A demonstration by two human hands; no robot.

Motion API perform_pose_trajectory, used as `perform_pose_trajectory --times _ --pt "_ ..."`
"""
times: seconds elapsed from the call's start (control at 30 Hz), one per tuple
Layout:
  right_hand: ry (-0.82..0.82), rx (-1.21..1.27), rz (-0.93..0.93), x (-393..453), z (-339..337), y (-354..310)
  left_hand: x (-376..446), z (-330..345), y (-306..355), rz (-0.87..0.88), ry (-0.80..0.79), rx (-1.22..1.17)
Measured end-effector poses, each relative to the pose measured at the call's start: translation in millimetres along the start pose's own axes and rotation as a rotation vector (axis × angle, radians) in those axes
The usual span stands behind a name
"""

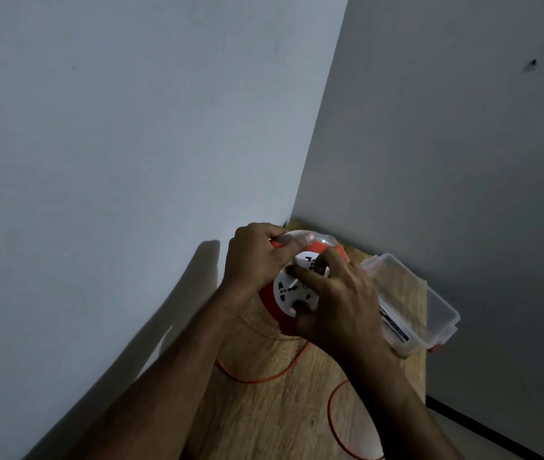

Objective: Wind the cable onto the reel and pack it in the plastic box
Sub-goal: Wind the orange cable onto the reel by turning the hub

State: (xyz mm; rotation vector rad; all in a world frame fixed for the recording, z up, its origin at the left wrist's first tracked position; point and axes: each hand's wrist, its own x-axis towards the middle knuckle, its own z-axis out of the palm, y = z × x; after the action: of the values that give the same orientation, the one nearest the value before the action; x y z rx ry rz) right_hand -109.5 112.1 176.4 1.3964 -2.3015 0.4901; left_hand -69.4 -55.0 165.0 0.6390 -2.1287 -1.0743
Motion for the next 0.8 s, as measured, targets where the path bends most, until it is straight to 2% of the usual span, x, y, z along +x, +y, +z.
perform_pose_trajectory --times 0.2,0.33,0.47,0.57,0.7,0.8 --pt "0.125 0.239 0.354 8 6 -16 1 -2 3 -0.046 0.061 -0.022" --pt "0.289 0.499 0.664 16 13 -24 1 3 7 -0.007 0.098 0.023" --pt "0.303 0.67 0.766 14 20 -27 0 5 5 0.049 0.111 0.094" --pt "0.226 0.631 0.672 8 17 -28 1 1 -2 -0.021 0.126 0.05" --pt "0.128 0.154 0.209 -8 5 -25 3 -7 -10 -0.117 0.068 -0.071" --pt "-0.034 0.006 0.102 -12 2 -24 3 -8 -10 -0.113 0.048 -0.058"
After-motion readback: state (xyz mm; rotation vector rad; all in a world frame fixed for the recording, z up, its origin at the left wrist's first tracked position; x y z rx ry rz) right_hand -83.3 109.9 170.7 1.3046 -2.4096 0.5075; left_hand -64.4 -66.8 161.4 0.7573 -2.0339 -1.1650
